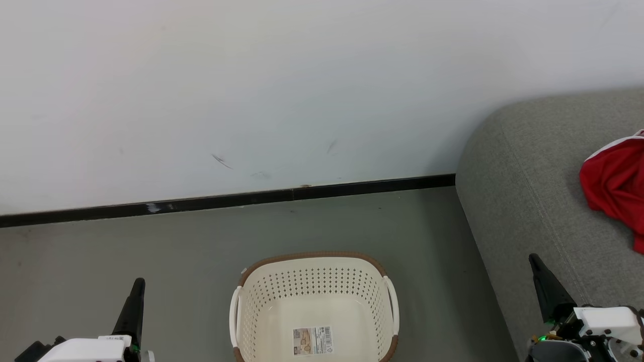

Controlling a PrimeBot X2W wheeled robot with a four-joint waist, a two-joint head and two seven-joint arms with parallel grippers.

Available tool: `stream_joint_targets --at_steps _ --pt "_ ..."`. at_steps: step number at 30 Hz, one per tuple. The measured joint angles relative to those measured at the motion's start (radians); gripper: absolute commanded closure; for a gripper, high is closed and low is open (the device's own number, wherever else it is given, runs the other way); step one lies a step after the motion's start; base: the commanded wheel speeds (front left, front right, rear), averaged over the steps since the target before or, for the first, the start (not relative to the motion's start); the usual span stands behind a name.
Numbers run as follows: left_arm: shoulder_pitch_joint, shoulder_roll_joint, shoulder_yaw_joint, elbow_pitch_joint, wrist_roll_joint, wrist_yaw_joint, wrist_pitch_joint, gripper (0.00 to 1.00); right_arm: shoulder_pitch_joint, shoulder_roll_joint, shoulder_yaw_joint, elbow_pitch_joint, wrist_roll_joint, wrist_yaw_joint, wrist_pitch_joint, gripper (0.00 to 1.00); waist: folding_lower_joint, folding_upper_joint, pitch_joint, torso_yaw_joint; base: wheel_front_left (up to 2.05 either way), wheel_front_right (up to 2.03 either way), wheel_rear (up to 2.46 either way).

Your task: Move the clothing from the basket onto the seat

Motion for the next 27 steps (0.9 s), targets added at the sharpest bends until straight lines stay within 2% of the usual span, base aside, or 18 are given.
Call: stream_joint_targets --at_steps 27 --pt "-0.005 -0.003 0.007 -0.002 -0.015 -0.001 0.004 1.0 -0.004 0.0 -0.004 -0.001 0.012 0.0 0.006 1.0 -0.0001 0.0 0.0 -0.001 0.0 0.0 0.0"
